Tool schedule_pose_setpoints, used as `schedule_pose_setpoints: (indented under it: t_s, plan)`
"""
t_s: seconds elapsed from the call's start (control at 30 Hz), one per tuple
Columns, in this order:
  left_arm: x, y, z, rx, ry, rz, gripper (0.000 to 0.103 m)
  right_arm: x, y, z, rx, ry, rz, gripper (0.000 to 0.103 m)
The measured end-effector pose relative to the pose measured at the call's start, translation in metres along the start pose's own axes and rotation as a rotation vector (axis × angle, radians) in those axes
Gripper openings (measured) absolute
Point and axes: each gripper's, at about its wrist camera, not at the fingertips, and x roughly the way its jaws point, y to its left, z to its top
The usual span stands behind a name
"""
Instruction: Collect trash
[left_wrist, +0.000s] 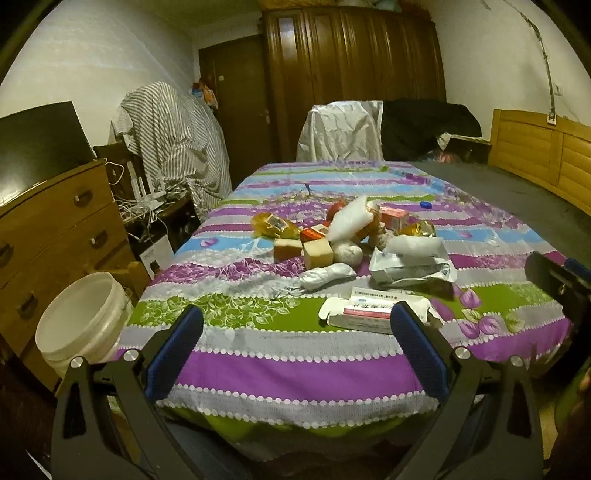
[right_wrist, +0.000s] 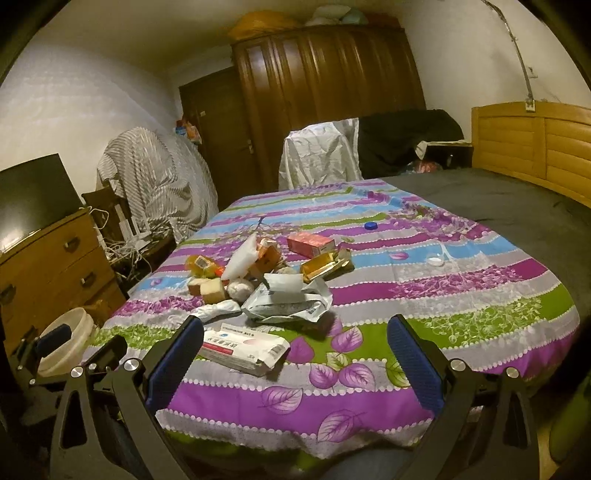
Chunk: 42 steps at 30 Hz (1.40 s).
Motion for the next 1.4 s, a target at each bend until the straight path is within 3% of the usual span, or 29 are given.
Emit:
schedule_pose_setpoints:
  t_s: [1.4]
  plan:
    - [0.019, 0.007, -0.008, 0.006, 0.072, 0.024, 0.098, 0.02, 0.004, -0.014, -0.035, 0.06, 0.013, 0.099]
